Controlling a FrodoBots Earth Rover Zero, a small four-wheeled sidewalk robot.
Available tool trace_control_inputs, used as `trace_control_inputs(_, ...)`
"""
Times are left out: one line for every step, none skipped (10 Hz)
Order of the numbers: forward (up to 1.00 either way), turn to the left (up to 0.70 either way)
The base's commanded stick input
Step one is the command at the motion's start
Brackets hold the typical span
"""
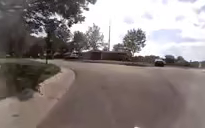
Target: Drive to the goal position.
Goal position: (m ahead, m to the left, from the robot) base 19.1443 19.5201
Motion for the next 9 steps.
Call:
trace_control_inputs(1.0,0.02)
trace_control_inputs(1.0,0.02)
trace_control_inputs(1.0,0.03)
trace_control_inputs(1.0,0.02)
trace_control_inputs(1.0,0.03)
trace_control_inputs(1.0,0.02)
trace_control_inputs(1.0,0.02)
trace_control_inputs(1.0,0.03)
trace_control_inputs(1.0,0.03)
